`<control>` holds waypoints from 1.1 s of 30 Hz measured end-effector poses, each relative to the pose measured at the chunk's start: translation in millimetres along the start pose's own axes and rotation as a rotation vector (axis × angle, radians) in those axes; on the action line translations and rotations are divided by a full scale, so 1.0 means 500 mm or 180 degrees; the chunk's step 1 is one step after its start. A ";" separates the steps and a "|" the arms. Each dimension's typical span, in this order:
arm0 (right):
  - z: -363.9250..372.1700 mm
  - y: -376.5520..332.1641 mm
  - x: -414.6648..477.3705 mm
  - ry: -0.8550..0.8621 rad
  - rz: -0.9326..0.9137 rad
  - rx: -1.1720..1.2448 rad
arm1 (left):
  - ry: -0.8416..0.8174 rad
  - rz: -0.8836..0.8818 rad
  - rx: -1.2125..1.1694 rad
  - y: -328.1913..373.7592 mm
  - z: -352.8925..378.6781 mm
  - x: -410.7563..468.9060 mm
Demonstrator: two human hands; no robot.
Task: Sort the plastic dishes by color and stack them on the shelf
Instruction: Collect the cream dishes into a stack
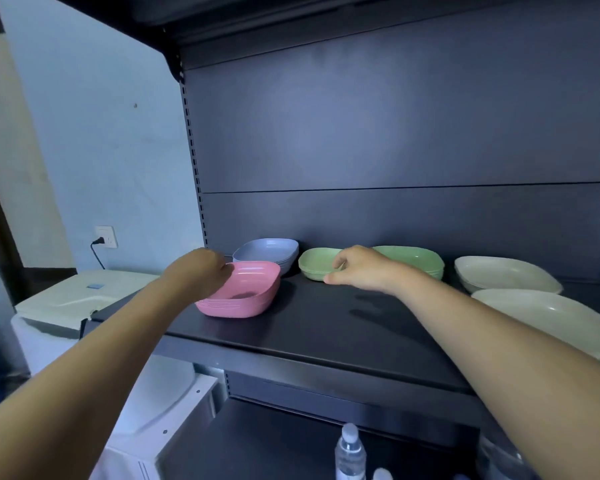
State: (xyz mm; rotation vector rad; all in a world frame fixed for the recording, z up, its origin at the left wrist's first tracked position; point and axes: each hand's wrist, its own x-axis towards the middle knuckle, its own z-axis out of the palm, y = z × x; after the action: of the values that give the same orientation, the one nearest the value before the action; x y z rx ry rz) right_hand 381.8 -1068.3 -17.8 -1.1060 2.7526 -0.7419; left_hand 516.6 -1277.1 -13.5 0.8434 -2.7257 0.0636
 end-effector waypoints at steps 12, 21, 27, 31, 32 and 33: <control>-0.197 0.191 -0.307 0.0274 -0.0343 -0.1949 | 0.0291 0.0562 -0.0163 0.322 -0.074 -0.216; -0.256 0.349 -0.440 0.0385 -0.0038 -0.1949 | 0.0133 0.0771 -0.0129 0.508 -0.030 -0.284; -0.270 0.432 -0.436 0.0496 0.0331 -0.1534 | -0.0036 0.0864 -0.0456 0.586 0.013 -0.245; -0.257 0.469 -0.398 0.0574 0.0517 -0.1075 | -0.0199 0.0920 -0.0687 0.614 0.054 -0.199; -0.252 0.479 -0.384 0.0595 0.0562 -0.1017 | -0.0234 0.0906 -0.0798 0.617 0.067 -0.188; -0.247 0.489 -0.368 0.0634 0.0611 -0.0930 | -0.0269 0.0865 -0.0975 0.620 0.077 -0.179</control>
State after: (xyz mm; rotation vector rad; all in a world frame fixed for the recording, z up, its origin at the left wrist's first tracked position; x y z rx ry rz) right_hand 332.3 -743.0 -41.7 -0.8281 3.1574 -0.4590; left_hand 403.8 -976.4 -62.8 0.3975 -2.8092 -0.3320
